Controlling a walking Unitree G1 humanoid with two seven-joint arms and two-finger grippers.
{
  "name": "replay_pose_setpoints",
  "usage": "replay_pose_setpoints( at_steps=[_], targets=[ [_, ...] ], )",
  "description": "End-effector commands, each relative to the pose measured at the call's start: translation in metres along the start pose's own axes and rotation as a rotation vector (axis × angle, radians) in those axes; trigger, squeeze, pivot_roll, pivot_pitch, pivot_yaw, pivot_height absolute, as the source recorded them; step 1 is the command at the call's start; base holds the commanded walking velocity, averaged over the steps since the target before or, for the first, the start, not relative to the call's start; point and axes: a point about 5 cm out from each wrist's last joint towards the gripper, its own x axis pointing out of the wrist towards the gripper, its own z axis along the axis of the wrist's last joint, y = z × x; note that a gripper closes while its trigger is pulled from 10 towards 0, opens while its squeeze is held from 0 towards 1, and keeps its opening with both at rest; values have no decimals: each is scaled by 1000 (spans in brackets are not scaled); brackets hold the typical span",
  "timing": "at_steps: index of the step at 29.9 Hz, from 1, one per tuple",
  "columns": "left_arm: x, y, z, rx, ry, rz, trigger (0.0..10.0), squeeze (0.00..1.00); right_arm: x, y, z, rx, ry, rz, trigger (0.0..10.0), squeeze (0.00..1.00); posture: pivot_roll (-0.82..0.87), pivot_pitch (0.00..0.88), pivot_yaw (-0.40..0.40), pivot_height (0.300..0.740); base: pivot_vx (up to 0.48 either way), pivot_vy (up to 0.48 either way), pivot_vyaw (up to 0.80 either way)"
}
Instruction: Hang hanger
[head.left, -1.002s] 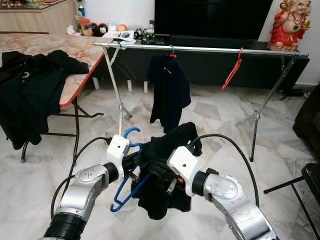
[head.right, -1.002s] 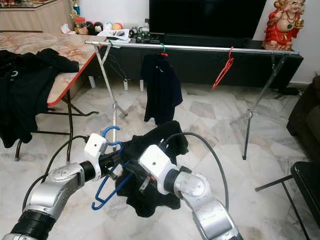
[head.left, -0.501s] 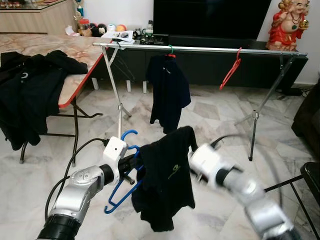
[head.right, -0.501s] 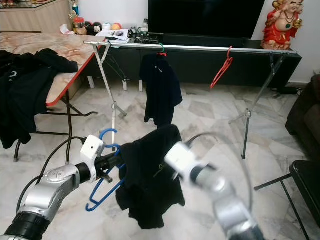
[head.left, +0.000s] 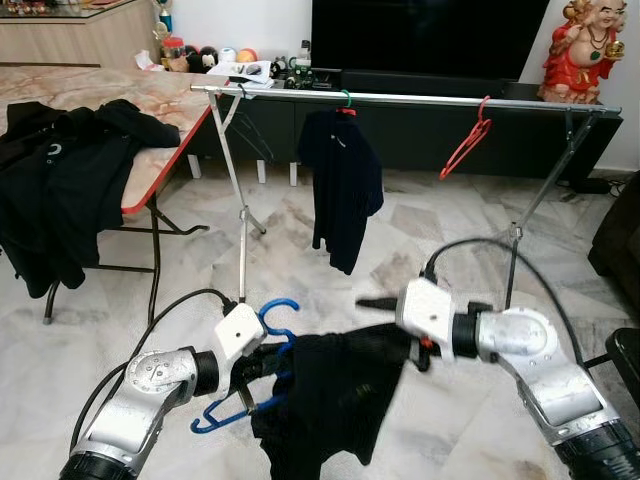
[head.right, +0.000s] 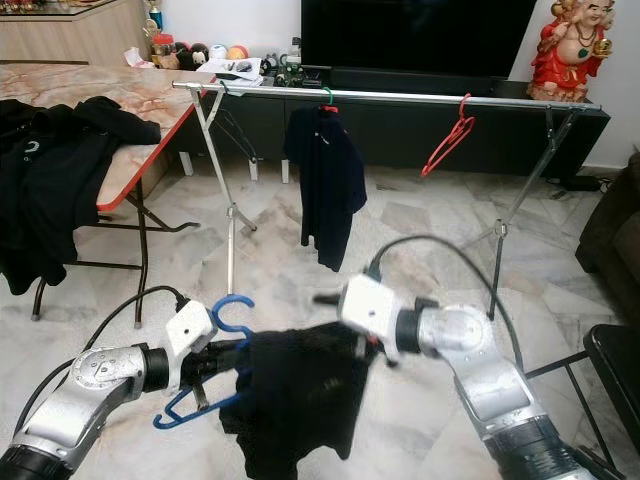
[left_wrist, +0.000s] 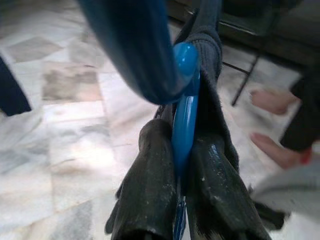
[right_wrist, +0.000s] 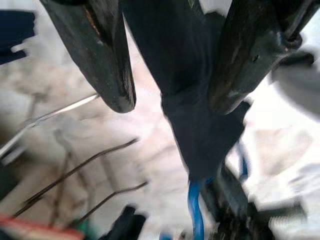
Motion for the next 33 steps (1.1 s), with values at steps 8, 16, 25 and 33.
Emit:
replay_pose_setpoints(
  at_steps=[8, 16, 25, 33],
  targets=[
    [-8, -8, 10, 71, 10, -142, 10000, 0, -8, -14, 14, -41, -36, 255, 10000, 0, 88, 48, -7, 740, 0, 0, 0],
    [-9, -7, 9, 88, 46, -174, 10000, 0, 11, -4, 15, -54, -36, 424, 10000, 0, 85, 59, 1, 740, 0, 0, 0],
    [-7, -6, 10, 81, 50, -178, 10000, 0, 28, 14, 6, -46, -28, 516, 10000, 0, 89, 60, 6, 740, 0, 0, 0],
    [-6, -8, 10, 76, 51, -194, 10000, 0, 36, 18, -8, -63, 30, 492, 10000, 0, 88, 59, 10, 740, 0, 0, 0]
  ],
)
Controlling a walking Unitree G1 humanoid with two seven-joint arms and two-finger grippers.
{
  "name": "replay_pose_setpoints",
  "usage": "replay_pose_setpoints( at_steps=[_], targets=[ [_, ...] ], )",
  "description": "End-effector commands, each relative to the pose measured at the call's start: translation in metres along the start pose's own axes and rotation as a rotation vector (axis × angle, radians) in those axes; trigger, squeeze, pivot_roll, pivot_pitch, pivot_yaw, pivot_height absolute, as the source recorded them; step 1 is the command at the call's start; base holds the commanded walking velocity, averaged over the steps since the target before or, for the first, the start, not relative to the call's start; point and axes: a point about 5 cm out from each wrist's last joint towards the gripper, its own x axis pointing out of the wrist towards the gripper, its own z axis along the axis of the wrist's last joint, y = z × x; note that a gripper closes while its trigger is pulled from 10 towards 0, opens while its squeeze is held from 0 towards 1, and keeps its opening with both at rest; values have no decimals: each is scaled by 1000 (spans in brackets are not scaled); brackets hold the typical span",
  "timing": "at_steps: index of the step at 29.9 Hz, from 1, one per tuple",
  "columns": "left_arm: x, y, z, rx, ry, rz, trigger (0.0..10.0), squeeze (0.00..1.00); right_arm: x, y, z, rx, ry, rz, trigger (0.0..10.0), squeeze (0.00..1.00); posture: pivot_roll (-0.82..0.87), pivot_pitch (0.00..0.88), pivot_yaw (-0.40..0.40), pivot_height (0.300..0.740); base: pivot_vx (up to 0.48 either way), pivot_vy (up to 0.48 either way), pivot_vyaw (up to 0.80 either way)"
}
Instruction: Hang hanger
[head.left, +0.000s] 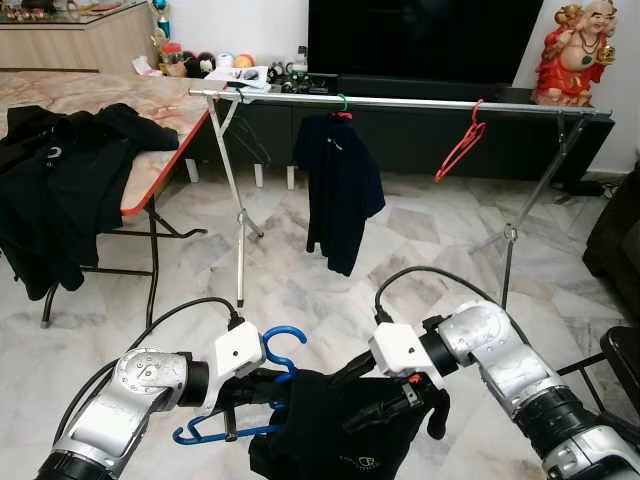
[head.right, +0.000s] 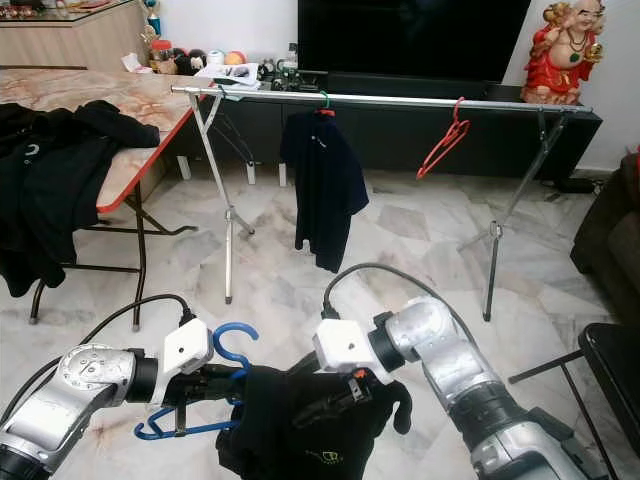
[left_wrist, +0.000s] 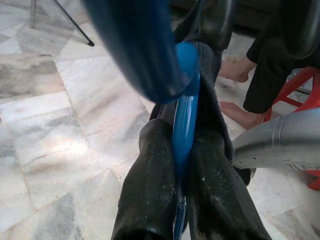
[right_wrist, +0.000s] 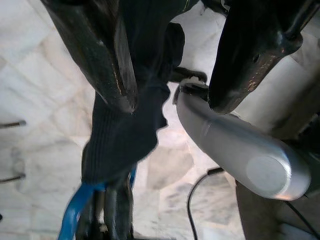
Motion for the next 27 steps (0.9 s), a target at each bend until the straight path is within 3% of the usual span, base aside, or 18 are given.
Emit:
replay_pose_setpoints(
  at_steps=[1, 15, 27],
  targets=[
    [0, 3, 12, 36, -32, -9, 10000, 0, 5, -1, -7, -19, 56, -43, 10000, 0, 88, 60, 12, 740, 0, 0, 0],
    [1, 0, 11, 29, -29, -13, 10000, 0, 17, -4, -19, 9, 59, -106, 10000, 0, 95, 60, 16, 740, 0, 0, 0],
    [2, -1, 12, 25, -36, -28, 10000, 0, -12, -19, 16, -65, -103, -177, 10000, 0, 83, 59, 12, 740, 0, 0, 0]
  ],
)
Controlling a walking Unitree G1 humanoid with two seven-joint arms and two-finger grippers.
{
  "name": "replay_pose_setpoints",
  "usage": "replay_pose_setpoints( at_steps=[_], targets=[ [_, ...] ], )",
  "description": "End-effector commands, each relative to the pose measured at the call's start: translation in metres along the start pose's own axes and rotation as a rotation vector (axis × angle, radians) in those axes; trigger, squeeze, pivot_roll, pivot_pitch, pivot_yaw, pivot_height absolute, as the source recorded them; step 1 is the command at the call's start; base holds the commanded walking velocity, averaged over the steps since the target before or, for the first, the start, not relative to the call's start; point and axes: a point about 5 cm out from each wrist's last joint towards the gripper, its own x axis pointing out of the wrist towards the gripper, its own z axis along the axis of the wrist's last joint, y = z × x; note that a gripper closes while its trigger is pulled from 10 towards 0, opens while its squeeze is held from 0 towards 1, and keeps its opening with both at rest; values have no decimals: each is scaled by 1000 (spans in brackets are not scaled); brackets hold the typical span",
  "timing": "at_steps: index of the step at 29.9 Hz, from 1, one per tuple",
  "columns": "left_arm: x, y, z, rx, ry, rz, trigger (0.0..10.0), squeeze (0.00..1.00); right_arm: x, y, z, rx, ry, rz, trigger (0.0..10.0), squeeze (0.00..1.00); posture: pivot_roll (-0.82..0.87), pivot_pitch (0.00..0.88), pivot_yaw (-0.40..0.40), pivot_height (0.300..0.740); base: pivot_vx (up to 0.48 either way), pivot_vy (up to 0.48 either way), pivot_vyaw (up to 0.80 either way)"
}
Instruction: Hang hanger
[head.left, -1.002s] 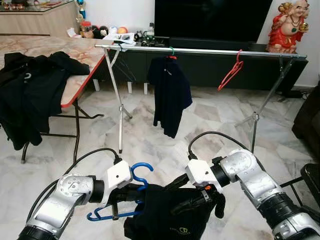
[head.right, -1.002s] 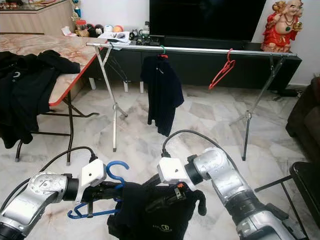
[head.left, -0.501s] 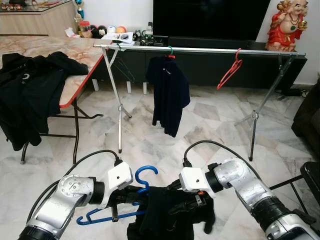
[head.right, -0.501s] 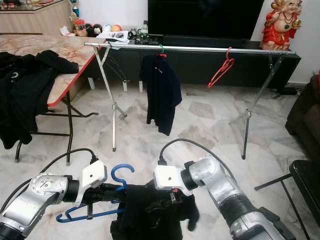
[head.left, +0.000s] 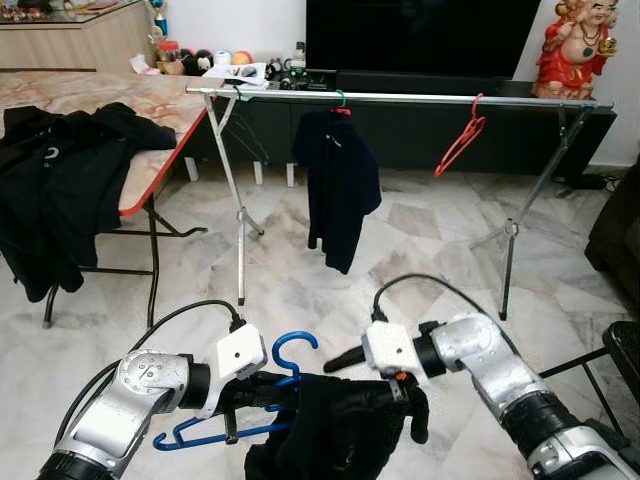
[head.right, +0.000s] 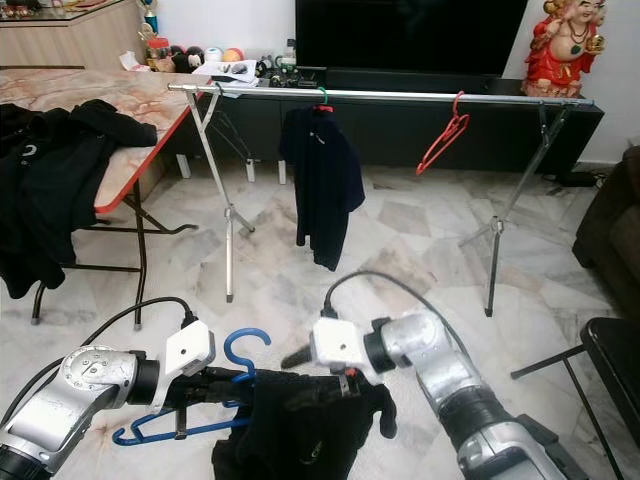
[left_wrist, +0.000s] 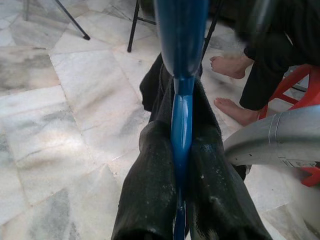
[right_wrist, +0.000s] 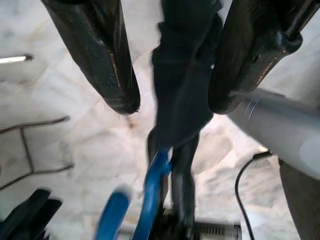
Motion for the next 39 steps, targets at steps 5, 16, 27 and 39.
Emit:
replay_pose_setpoints(
  at_steps=[5, 16, 27, 39],
  targets=[
    [1, 0, 13, 36, -47, -30, 10000, 0, -11, -5, 12, -76, 23, 20, 10000, 0, 76, 61, 8, 740, 0, 0, 0],
    [0, 0, 16, 37, -46, -34, 10000, 0, 0, 4, -16, 24, 114, 3, 10000, 149, 89, 66, 7, 740, 0, 0, 0],
    [1, 1, 17, 36, -47, -35, 10000, 0, 6, 10, -32, 100, 137, -3, 10000, 0, 94, 70, 7, 740, 0, 0, 0],
    [4, -2, 22, 40, -61, -61, 10000, 0, 16, 15, -41, 146, 119, 6, 10000, 0, 102, 71, 7, 740, 0, 0, 0]
  ],
)
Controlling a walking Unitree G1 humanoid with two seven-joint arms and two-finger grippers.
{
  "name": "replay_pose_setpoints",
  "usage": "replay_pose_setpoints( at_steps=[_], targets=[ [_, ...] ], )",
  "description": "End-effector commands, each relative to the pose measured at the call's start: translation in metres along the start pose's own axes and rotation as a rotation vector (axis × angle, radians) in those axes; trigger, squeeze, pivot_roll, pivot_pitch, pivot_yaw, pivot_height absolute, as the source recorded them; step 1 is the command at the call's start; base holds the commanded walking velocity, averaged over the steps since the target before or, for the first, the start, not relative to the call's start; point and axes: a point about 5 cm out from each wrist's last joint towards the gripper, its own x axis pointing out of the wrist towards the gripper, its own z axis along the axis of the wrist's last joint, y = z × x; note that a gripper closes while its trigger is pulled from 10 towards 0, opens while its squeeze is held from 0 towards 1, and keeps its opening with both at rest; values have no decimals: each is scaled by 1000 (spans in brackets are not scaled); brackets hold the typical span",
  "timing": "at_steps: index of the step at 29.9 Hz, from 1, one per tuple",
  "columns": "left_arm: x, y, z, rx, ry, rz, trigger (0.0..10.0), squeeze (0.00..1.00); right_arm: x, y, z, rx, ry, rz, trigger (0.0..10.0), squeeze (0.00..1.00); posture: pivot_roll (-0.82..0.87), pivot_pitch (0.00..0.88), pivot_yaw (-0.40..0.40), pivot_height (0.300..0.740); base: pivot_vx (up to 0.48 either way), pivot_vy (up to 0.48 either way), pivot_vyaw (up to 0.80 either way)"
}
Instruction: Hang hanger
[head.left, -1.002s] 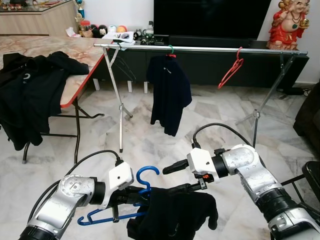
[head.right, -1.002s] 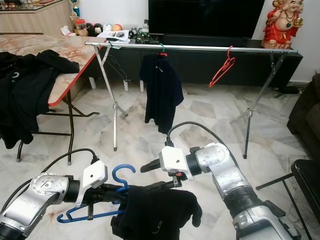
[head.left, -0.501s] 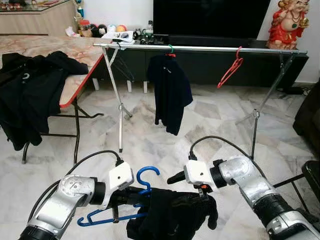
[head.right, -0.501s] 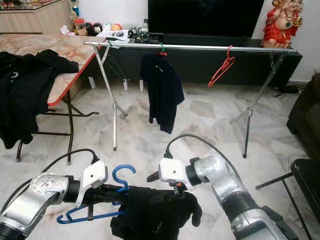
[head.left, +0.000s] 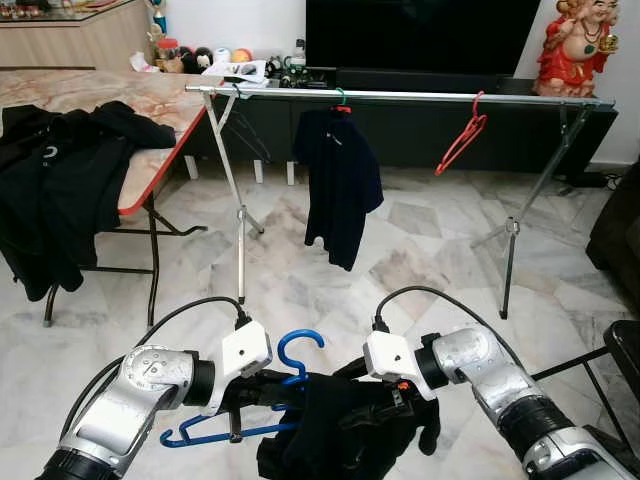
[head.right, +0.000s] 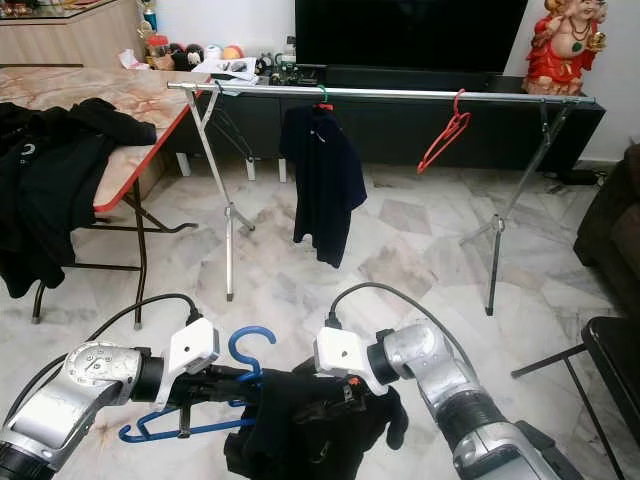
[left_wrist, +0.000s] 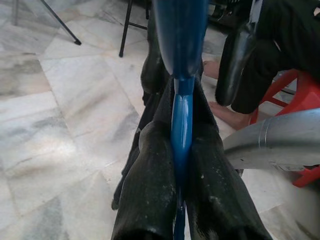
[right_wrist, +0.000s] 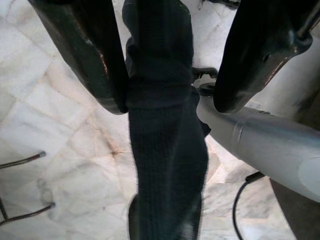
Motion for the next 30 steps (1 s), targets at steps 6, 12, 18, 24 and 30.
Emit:
replay_pose_setpoints(
  at_steps=[6, 12, 18, 24, 30],
  targets=[
    [4, -2, 15, 45, -43, -33, 10000, 0, 2, -5, -1, 25, -4, -52, 9647, 0, 113, 70, 4, 740, 0, 0, 0],
    [5, -2, 16, 50, -45, -36, 10000, 0, 2, -7, 0, 48, -27, -80, 0, 0, 115, 71, 3, 740, 0, 0, 0],
    [6, -2, 17, 52, -49, -42, 10000, 0, 2, -8, 1, 59, -43, -76, 0, 0, 115, 69, 2, 740, 0, 0, 0],
    [6, -2, 17, 55, -49, -43, 10000, 0, 1, -8, 1, 62, -53, -69, 0, 0, 115, 69, 2, 740, 0, 0, 0],
    [7, -2, 17, 57, -49, -41, 10000, 0, 1, -8, 1, 68, -59, -68, 0, 0, 112, 67, 1, 740, 0, 0, 0]
  ],
)
